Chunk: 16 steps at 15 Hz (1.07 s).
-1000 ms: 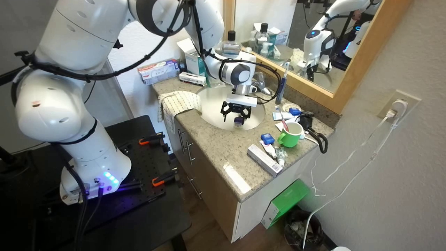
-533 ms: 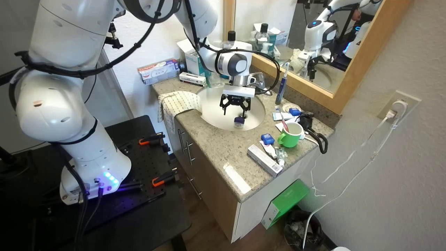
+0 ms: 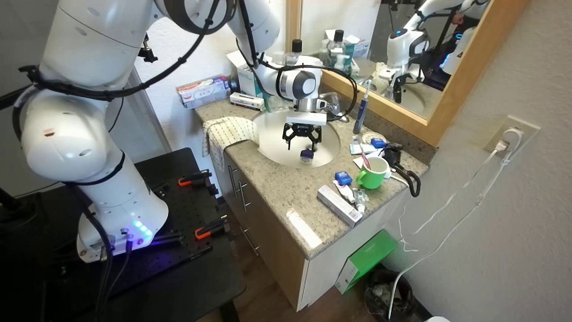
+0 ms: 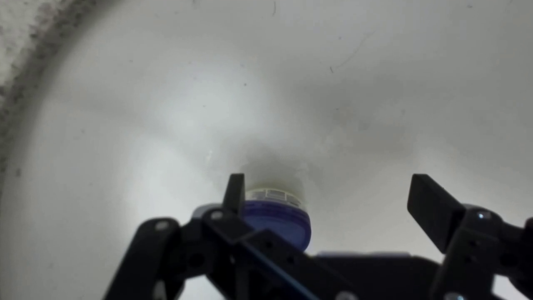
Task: Remove the Vaseline from the sink and place it on the right side of the counter
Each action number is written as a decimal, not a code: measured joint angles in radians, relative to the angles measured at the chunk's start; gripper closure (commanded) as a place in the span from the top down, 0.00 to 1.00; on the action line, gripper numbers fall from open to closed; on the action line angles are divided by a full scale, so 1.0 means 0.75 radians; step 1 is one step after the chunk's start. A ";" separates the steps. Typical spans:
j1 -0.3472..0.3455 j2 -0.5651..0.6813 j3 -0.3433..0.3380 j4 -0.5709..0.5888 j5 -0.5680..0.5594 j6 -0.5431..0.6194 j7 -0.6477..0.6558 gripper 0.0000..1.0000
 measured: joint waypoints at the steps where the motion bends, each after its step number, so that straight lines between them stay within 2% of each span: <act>1: 0.003 0.019 0.000 0.017 -0.008 0.000 0.000 1.00; 7: 0.014 0.144 0.000 0.149 -0.019 -0.017 0.000 1.00; 16: 0.010 0.185 -0.018 0.231 -0.020 -0.051 0.000 1.00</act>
